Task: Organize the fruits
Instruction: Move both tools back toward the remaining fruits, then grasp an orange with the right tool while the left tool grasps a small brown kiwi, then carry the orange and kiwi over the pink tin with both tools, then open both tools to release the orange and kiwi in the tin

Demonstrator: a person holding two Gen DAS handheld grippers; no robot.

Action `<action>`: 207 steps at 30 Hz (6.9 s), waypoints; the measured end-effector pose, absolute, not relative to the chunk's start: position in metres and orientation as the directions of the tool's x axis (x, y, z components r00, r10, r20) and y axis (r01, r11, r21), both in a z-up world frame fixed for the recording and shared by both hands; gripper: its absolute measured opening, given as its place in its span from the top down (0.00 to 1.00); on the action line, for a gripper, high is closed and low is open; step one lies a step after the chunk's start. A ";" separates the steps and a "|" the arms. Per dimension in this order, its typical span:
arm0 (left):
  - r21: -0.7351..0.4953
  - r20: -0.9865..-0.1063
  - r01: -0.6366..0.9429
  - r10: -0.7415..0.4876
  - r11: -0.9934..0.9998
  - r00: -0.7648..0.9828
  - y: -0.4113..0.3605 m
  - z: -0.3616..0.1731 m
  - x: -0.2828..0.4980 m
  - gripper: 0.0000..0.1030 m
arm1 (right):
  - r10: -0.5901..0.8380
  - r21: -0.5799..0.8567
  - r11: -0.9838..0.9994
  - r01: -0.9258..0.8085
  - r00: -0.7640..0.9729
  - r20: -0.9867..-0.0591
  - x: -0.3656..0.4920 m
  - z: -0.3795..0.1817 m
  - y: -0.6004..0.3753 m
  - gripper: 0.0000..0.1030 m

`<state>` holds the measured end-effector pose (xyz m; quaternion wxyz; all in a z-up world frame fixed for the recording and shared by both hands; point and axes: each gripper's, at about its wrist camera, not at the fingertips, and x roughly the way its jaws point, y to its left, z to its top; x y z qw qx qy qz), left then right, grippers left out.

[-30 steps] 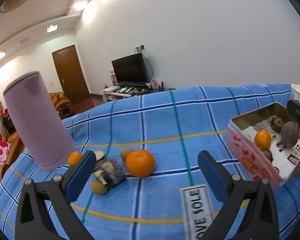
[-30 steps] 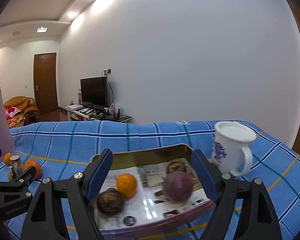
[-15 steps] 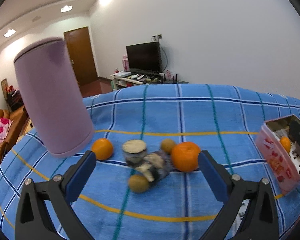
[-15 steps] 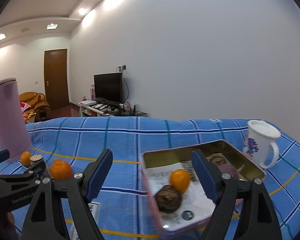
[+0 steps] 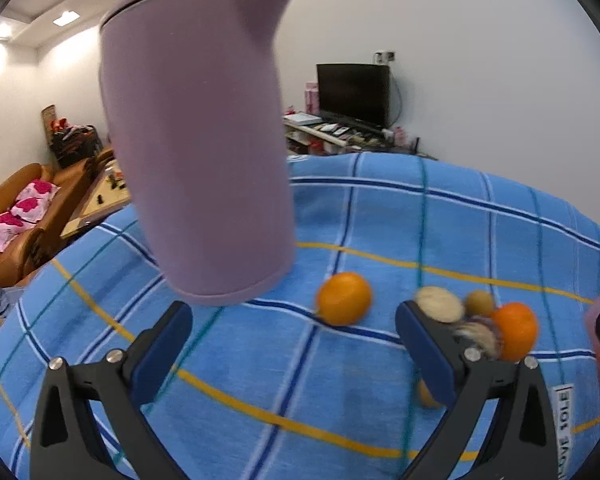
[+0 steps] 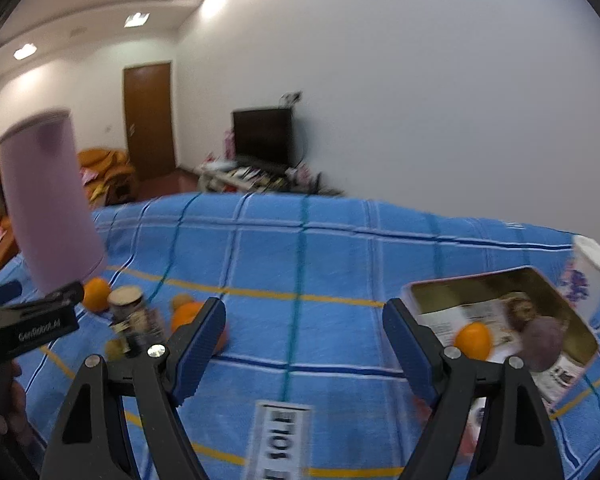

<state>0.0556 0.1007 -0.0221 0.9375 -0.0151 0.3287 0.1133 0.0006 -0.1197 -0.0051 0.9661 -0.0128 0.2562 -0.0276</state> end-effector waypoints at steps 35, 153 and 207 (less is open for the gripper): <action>0.093 -0.636 -0.054 0.101 0.994 0.765 0.106 -0.012 0.056 0.01 | 0.205 0.184 0.977 -0.104 0.682 -0.702 0.062 -0.042 -0.093 0.52; -0.059 -0.511 0.300 -0.287 0.952 0.810 -0.207 0.007 0.004 0.72 | -0.147 -0.026 0.988 0.155 0.846 -0.512 -0.020 0.004 -0.362 0.52; 0.005 -0.584 0.232 -0.186 0.973 0.790 -0.229 -0.011 0.010 0.48 | -0.018 0.057 0.996 0.065 0.801 -0.599 0.016 -0.019 -0.370 0.51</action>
